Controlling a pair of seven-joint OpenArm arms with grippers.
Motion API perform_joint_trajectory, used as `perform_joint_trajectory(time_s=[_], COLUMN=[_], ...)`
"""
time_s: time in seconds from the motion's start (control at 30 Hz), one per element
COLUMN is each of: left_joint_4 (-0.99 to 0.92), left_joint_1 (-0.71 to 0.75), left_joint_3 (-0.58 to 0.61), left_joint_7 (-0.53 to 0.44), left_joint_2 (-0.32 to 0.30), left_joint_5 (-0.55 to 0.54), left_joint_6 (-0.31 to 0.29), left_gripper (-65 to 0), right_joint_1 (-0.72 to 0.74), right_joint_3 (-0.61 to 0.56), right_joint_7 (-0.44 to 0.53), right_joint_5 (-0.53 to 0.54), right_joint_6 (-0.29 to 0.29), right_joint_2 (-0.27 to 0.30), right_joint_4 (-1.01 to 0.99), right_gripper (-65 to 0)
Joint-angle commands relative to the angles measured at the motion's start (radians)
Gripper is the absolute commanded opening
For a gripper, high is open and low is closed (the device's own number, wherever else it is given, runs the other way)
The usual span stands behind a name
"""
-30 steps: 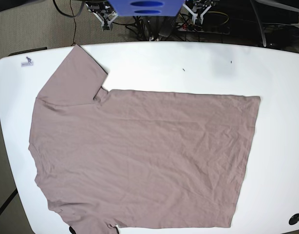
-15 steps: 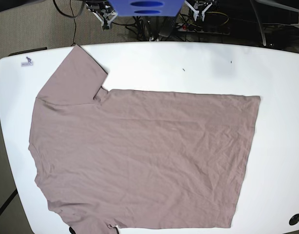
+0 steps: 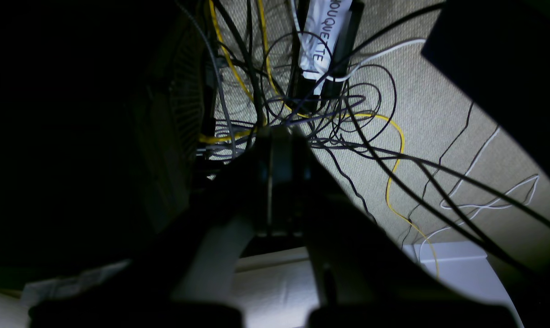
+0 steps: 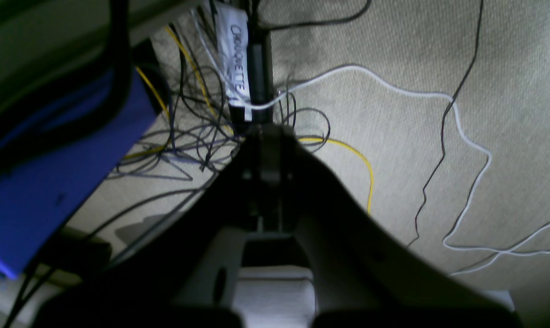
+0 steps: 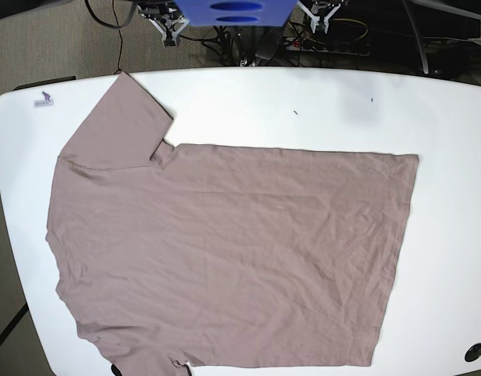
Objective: Fold the T-shirt properly
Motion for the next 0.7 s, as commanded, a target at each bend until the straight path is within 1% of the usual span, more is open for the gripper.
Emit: perform_joint_trajectory(time_s=[0.0, 0.33, 0.67], left_joint_4=[-0.003, 0.004, 0.032], left_joint_1=[0.007, 0.015, 0.039], left_joint_3=[-0.001, 0.001, 0.000], left_joint_7=[0.006, 0.014, 0.013], left_joint_2=[-0.004, -0.007, -0.012], left_joint_5=[0.007, 0.005, 0.009], left_joint_6=[-0.002, 0.011, 0.010], left_gripper=[-63.9, -64.1, -64.5], right_joint_1=[-0.004, -0.005, -0.030], right_joint_3=[-0.002, -0.005, 0.000], right_joint_7=[0.006, 0.007, 0.007], right_joint_5=[-0.001, -0.001, -0.004], right_joint_6=[0.006, 0.006, 0.009], right_joint_2=[0.003, 0.003, 0.002], right_joint_4=[-0.001, -0.003, 0.023], right_gripper=[-65.0, -65.0, -65.0])
